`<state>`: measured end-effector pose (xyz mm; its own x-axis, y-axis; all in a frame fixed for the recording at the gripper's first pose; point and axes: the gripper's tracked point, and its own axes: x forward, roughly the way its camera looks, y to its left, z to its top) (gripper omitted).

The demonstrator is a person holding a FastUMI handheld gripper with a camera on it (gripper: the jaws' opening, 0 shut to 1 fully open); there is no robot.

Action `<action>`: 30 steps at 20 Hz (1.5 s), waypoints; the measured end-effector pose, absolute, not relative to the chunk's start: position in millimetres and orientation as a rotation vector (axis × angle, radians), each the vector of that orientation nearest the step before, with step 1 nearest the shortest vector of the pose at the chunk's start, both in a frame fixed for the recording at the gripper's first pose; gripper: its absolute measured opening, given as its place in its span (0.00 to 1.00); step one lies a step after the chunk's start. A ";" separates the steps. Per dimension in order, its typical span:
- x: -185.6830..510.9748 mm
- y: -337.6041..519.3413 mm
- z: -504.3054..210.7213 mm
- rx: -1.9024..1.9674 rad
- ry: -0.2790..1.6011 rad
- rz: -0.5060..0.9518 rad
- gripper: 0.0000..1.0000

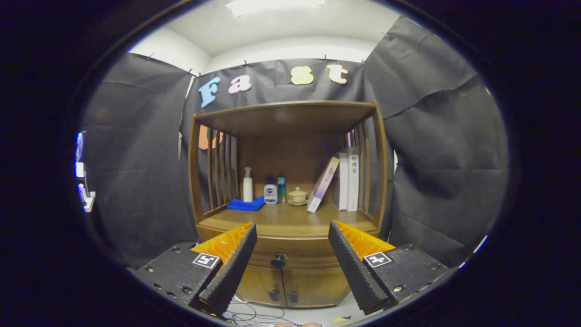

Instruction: Pull open the drawer, take out the items inside it, and place them on the countertop above the cabinet.

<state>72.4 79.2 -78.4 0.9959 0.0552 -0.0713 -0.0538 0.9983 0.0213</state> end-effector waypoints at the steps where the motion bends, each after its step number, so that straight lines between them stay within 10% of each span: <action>1: 78.6 83.5 -85.1 0.021 0.081 0.060 1.00; 12: 162.7 123.5 -183.8 -0.033 0.223 0.090 0.96; 30: 253.9 115.4 -277.4 -0.054 0.301 -0.006 0.50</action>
<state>253.9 115.4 -277.4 0.9549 -0.0136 -0.2966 -0.0024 0.9986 -0.0536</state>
